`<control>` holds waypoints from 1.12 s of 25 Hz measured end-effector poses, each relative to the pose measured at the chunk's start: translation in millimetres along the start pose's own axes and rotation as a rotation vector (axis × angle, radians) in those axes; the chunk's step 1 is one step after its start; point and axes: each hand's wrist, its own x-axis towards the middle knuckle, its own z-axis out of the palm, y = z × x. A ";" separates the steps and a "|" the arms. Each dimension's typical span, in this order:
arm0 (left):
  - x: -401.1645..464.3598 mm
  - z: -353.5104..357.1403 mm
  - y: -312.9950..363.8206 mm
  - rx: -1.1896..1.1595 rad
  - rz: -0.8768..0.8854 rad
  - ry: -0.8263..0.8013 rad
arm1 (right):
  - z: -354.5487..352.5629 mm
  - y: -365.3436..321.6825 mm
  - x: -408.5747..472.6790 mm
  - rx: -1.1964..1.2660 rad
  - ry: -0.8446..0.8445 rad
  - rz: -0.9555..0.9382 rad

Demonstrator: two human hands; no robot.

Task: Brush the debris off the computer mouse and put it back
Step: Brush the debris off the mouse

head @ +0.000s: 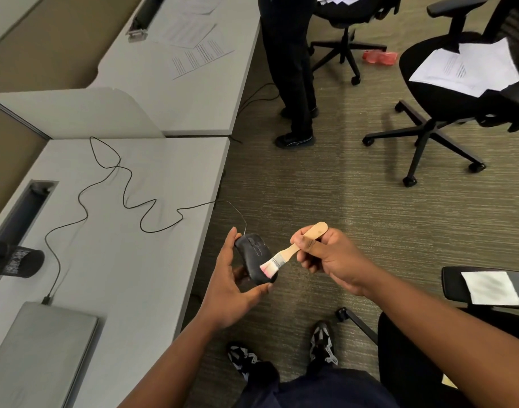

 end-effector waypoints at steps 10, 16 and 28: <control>0.5 -2.8 -0.5 -0.006 -0.016 -0.067 | -2.1 6.9 4.5 -0.052 0.097 -0.037; -3.1 0.4 2.1 -0.023 -0.008 -0.116 | -5.0 11.7 8.7 -0.013 0.203 -0.072; -2.8 4.4 6.0 -0.046 -0.027 -0.192 | -6.6 9.4 6.7 -0.051 0.288 -0.174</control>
